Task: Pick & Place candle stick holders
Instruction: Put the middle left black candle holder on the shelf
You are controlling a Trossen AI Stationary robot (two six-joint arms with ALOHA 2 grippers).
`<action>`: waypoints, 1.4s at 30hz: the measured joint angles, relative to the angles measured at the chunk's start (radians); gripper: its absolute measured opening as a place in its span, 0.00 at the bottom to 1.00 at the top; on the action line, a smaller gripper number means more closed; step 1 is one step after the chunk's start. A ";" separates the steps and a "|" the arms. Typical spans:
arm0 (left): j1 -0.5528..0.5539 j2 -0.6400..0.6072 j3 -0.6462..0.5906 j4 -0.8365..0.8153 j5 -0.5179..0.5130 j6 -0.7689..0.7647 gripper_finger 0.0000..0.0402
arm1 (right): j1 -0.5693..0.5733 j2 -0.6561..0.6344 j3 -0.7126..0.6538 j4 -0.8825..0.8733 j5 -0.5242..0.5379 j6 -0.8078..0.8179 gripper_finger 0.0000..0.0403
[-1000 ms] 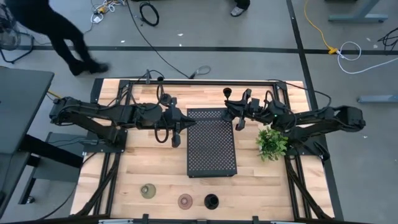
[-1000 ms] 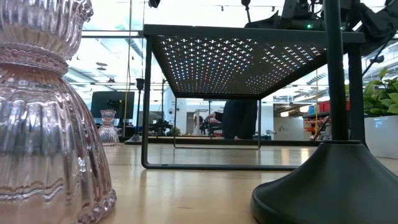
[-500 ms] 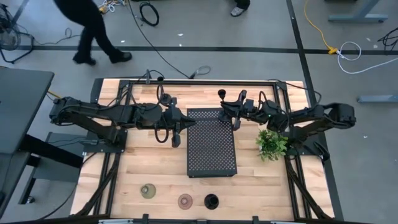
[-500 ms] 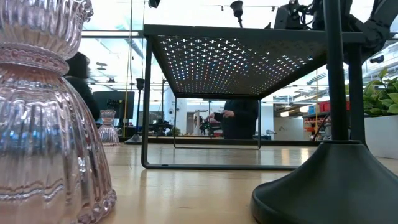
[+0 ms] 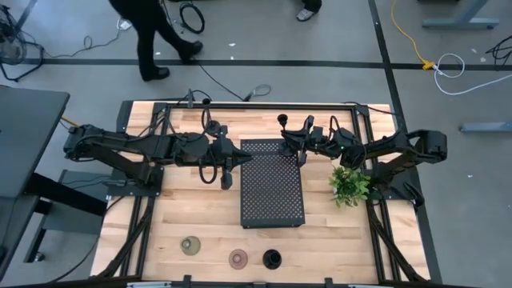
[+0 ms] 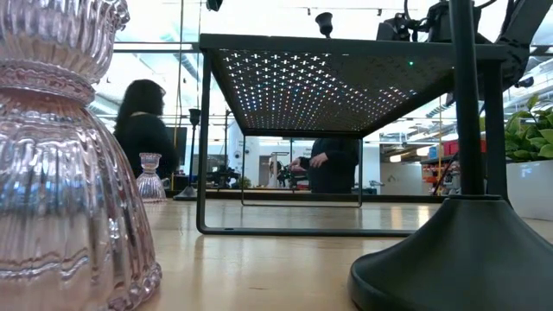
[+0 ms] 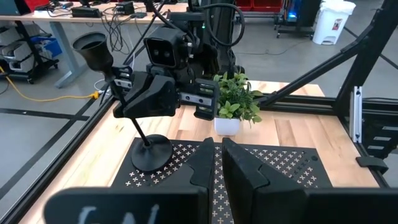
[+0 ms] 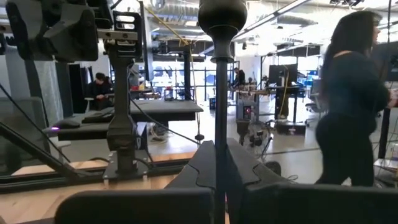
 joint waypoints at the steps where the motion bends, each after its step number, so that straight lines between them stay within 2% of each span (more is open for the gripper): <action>1: 0.000 0.000 0.000 0.000 0.000 0.001 0.09 | 0.000 0.000 0.000 -0.001 0.000 0.003 0.00; 8: 0.000 0.000 0.000 0.000 0.000 0.002 0.09 | 0.000 0.000 0.000 -0.007 -0.003 0.011 0.07; 22: 0.000 0.000 0.000 -0.001 0.000 0.002 0.09 | 0.001 0.003 -0.002 -0.072 -0.023 0.007 0.08; 27: 0.000 0.000 0.000 -0.001 0.000 0.000 0.09 | 0.001 0.001 -0.001 -0.086 0.012 0.016 0.11; 35: 0.000 0.000 0.000 -0.001 0.000 -0.001 0.09 | 0.001 -0.002 -0.001 -0.080 -0.003 0.013 0.20; 42: 0.000 0.000 0.000 -0.003 0.000 -0.001 0.09 | 0.002 -0.002 -0.001 -0.073 -0.027 0.012 0.31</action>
